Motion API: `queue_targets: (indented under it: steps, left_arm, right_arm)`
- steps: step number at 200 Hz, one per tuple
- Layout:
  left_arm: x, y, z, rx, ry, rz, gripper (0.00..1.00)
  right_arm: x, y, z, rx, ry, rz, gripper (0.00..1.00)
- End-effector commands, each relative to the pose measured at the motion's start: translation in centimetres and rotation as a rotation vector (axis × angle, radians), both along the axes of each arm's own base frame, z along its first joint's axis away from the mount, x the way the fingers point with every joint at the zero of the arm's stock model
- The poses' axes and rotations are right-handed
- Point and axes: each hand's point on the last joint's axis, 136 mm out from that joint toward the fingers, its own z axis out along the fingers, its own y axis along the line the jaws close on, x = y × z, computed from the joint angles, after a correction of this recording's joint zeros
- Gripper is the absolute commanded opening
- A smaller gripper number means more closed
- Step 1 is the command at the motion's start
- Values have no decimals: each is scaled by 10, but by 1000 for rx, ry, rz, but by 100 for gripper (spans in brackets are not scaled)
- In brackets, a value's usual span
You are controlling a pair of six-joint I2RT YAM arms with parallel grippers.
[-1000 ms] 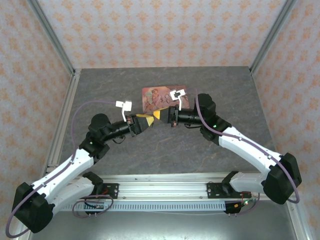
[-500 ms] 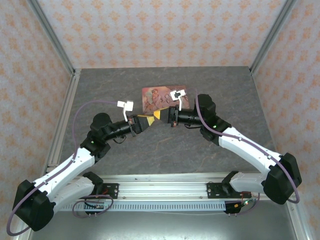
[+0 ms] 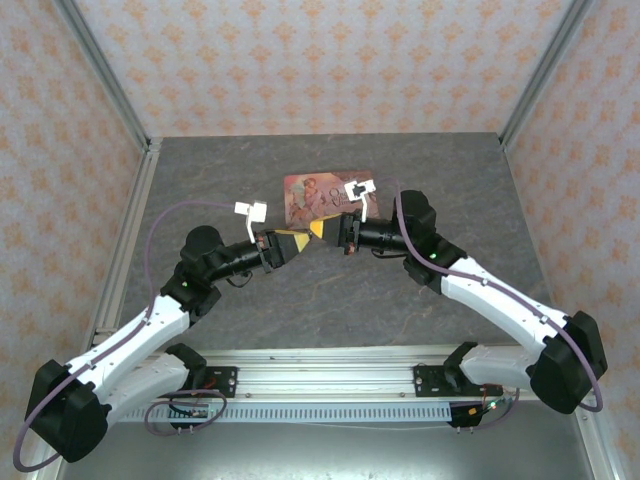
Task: Unlock the padlock with the key
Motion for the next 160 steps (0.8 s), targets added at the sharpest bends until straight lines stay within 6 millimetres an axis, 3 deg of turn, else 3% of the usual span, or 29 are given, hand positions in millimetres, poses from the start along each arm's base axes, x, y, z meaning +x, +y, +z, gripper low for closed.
queue_targets:
  steps: [1,79,120,160]
  left_arm:
    - [-6,-4,11,-6,-35,-39,32]
    - [-10,-9,16,2,-53,-75,29]
    - [-11,-11,16,6,-55,-86,20]
    - [-12,-10,17,17,-64,-83,5]
  right_arm:
    - [-2,-3,15,45,-48,-4,0]
    - [-1,-1,12,50,-40,-1,0]
    - [0,-1,11,53,-38,-5,0]
    - [0,-1,11,54,-38,-3,0]
